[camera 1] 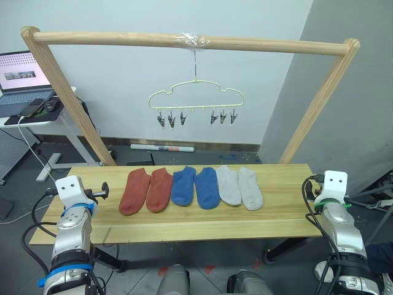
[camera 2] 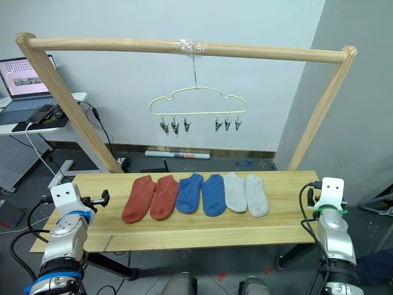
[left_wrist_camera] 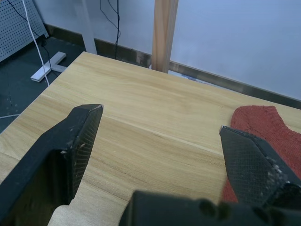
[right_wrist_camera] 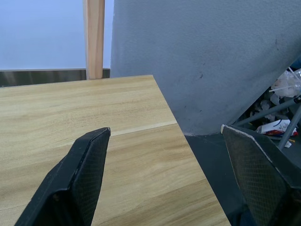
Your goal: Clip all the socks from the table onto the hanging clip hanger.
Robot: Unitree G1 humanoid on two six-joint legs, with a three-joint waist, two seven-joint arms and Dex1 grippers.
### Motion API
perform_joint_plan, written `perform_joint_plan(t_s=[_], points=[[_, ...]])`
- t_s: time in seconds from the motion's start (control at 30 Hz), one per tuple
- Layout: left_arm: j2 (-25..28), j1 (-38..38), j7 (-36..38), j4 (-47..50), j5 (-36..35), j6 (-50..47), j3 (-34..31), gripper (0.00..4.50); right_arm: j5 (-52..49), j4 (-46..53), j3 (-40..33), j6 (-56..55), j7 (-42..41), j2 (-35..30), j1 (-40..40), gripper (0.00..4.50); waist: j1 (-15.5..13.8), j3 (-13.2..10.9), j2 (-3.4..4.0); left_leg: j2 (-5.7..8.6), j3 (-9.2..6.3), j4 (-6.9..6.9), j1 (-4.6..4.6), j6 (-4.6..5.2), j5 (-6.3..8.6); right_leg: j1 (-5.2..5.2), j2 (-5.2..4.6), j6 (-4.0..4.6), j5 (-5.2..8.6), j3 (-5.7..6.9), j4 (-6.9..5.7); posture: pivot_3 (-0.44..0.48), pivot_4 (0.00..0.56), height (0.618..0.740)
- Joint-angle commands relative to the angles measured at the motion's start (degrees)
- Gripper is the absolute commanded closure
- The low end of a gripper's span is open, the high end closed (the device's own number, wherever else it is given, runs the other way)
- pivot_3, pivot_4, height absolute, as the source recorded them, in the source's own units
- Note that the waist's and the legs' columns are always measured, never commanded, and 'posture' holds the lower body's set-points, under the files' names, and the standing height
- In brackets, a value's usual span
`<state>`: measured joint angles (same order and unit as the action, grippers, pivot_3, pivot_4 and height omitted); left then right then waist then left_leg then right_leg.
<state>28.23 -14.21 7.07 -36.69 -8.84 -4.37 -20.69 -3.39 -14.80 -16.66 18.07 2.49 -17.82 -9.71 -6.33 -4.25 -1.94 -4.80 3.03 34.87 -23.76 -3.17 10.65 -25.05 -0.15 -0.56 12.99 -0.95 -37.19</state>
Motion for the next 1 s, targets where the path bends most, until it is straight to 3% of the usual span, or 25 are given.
perform_joint_plan(t_s=[0.03,0.23,0.4,0.43,0.47,0.63,0.83,0.93,1.0], points=[[1.03,-1.12,-1.64,1.67,0.61,0.45,-0.73,0.01,0.43,1.95,-0.27,-1.16,0.07,-0.92,-0.83,0.53,0.00,0.00,0.00,0.00,0.00,0.00,0.00,0.00,0.00,0.00,0.00,0.00,0.00,0.00,0.00,0.267,0.066,0.740],[0.03,0.88,-7.15,5.94,4.36,-0.63,0.98,0.01,1.20,2.41,-0.10,-0.95,0.38,-1.48,-0.39,0.53,0.01,-0.02,0.00,0.00,0.00,0.00,0.00,0.00,0.00,0.00,0.00,0.00,0.00,0.00,0.00,0.276,0.089,0.740],[-1.04,5.40,-3.79,15.75,0.72,-3.93,-0.73,0.01,2.46,1.73,0.94,-0.82,0.20,-2.35,-1.34,0.53,0.08,-0.63,-0.03,0.00,-0.01,0.00,0.02,0.00,0.00,0.02,-0.02,0.02,0.02,0.00,0.00,0.288,0.134,0.740],[-1.11,6.93,-2.22,18.63,-1.37,-4.97,-1.97,0.01,2.55,2.03,1.24,-0.87,-0.08,-2.37,-1.48,0.53,0.12,-0.79,-0.05,-0.03,0.00,0.00,0.07,0.00,0.00,0.04,-0.02,0.04,0.03,-0.01,-0.01,0.288,0.171,0.740],[-1.17,8.03,-0.95,20.56,-2.98,-5.70,-2.87,0.01,2.90,2.17,1.52,-1.12,-0.06,-2.43,-1.55,0.53,0.25,-1.54,-0.04,-0.03,-0.03,-0.01,0.06,0.00,0.00,0.02,-0.02,0.04,0.03,0.00,-0.01,0.288,0.171,0.740],[-0.19,12.57,5.21,33.81,-9.53,-7.58,-5.41,0.01,0.05,5.05,2.14,-1.16,-4.62,-2.15,-0.59,0.53,0.43,-5.98,0.04,-0.07,-0.23,-0.01,0.46,0.01,-0.01,0.36,-0.04,0.06,0.07,0.02,0.06,0.278,0.280,0.740],[0.83,14.50,9.46,52.37,-16.14,-14.84,-4.23,0.01,-5.05,16.25,7.34,1.83,-18.27,-4.68,-2.79,0.53,0.43,-10.53,0.56,-0.01,-0.28,0.04,0.28,0.07,-0.05,0.31,-0.04,0.05,0.07,-0.06,0.10,0.250,0.365,0.740],[0.79,10.51,9.84,57.08,-18.11,-17.59,-2.19,0.60,-10.29,21.22,8.81,3.35,-25.20,-5.30,-6.06,0.53,0.46,-12.23,0.61,0.02,-0.33,0.04,0.01,0.09,-0.06,0.05,-0.01,0.02,0.05,-0.07,0.06,0.239,0.386,0.740],[0.38,6.07,8.85,57.96,-17.38,-19.26,0.66,1.25,-14.43,24.81,10.19,4.02,-30.34,-5.36,-8.47,0.53,0.43,-13.07,0.57,0.07,-0.48,0.04,-0.26,0.08,-0.06,-0.12,0.07,-0.36,-0.18,-0.05,0.02,0.236,0.395,0.740]])
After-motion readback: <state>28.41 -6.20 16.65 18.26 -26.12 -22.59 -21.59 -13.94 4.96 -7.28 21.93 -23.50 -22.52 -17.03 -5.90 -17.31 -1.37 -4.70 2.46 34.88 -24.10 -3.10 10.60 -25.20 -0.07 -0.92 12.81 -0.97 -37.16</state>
